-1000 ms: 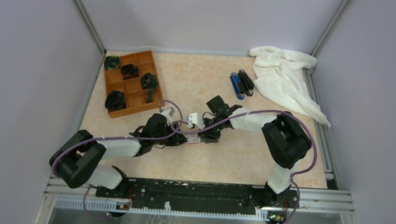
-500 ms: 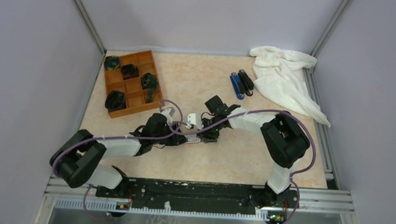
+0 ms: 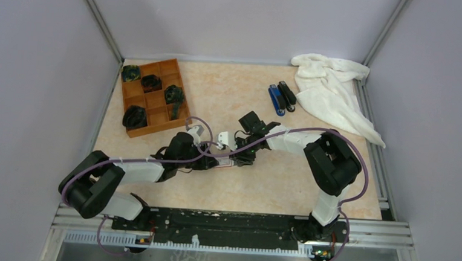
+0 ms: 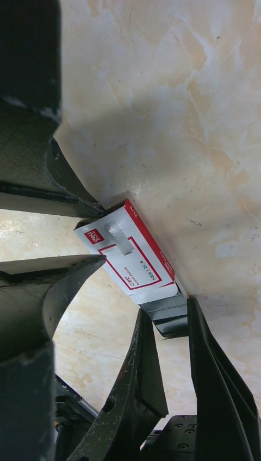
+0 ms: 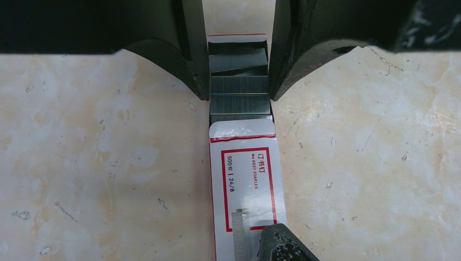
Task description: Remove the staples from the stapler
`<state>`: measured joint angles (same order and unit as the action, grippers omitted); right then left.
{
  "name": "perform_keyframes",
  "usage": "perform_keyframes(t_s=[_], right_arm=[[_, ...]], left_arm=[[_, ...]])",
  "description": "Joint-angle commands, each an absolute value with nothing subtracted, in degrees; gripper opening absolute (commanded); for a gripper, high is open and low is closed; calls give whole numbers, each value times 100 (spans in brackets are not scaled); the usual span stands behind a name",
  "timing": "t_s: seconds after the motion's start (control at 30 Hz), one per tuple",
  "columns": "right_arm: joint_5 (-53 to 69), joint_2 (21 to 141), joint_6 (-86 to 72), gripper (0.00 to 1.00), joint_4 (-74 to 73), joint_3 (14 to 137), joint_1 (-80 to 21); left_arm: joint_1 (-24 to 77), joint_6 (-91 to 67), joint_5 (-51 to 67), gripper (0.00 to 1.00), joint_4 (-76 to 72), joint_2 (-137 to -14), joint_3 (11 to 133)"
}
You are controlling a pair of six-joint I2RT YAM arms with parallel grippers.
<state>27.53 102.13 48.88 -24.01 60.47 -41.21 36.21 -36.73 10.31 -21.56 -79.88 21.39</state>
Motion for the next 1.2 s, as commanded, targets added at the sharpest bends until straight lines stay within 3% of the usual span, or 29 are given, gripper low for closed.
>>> perform_keyframes(t_s=[0.0,1.17], right_arm=[[2770,10241,4741,29,-2379,6060,-4123],[3033,10119,4953,28,-2605,6046,-3841]], left_arm=[[3539,-3446,887,39,-1397,-8244,1829],[3401,-3375,1010,39,-1233,-8244,1938]])
